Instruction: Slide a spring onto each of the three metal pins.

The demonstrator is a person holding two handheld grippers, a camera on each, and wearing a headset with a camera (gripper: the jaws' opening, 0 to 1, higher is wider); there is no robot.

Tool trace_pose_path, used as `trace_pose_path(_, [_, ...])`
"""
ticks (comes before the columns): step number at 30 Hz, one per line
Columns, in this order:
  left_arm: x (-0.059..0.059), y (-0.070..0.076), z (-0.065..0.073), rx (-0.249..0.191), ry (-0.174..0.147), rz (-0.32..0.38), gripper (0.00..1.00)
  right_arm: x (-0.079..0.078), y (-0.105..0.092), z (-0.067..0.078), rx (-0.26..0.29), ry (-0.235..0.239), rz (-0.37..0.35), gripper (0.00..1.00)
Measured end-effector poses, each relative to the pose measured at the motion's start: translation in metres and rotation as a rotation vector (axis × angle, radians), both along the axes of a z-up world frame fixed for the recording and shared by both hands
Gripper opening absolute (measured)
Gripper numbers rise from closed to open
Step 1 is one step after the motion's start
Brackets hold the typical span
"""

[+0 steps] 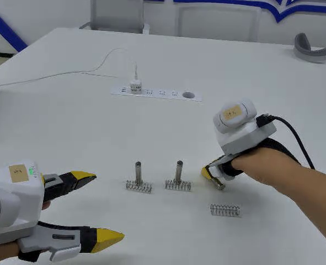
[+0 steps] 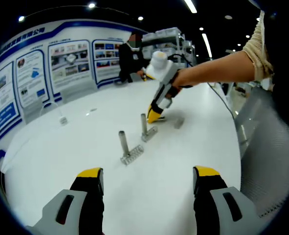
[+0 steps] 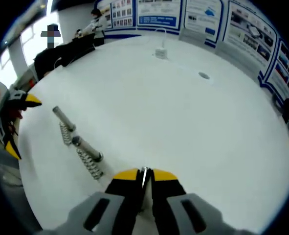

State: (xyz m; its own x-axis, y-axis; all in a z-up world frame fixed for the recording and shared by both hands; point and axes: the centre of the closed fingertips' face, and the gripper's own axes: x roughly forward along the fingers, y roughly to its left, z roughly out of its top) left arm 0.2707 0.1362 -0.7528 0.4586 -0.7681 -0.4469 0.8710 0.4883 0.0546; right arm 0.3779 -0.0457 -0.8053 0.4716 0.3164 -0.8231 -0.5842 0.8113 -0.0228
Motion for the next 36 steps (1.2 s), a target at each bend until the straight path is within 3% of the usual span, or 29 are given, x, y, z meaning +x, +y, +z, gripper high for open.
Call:
trace_pose_path(5, [-0.0009, -0.001, -0.0009, 0.001, 0.003, -0.002, 0.75, -0.0001, 0.001, -0.0011, -0.026, 0.023, 0.01, 0.1])
trace_pose_path(15, [-0.0016, -0.0024, -0.0006, 0.003, 0.008, -0.007, 0.75, 0.0009, 0.0013, -0.003, -0.068, 0.119, 0.028, 0.1])
trace_pose_path(23, [-0.0001, -0.0066, 0.0018, 0.001, 0.004, -0.018, 0.75, -0.0007, 0.0038, -0.0045, -0.149, 0.161, 0.081, 0.1])
trace_pose_path(27, [-0.0005, -0.0065, 0.003, 0.003, 0.001, -0.019, 0.74, 0.0006, 0.0015, -0.0053, -0.137, 0.194, 0.043, 0.09])
trace_pose_path(32, [-0.0003, -0.0046, 0.0052, 0.0, -0.005, -0.015, 0.74, -0.001, 0.0022, -0.0053, -0.148, 0.171, 0.017, 0.08])
trace_pose_path(36, [-0.0007, -0.0036, 0.0086, -0.003, -0.014, -0.014, 0.74, 0.001, -0.0003, -0.0037, -0.084, 0.146, -0.004, 0.08])
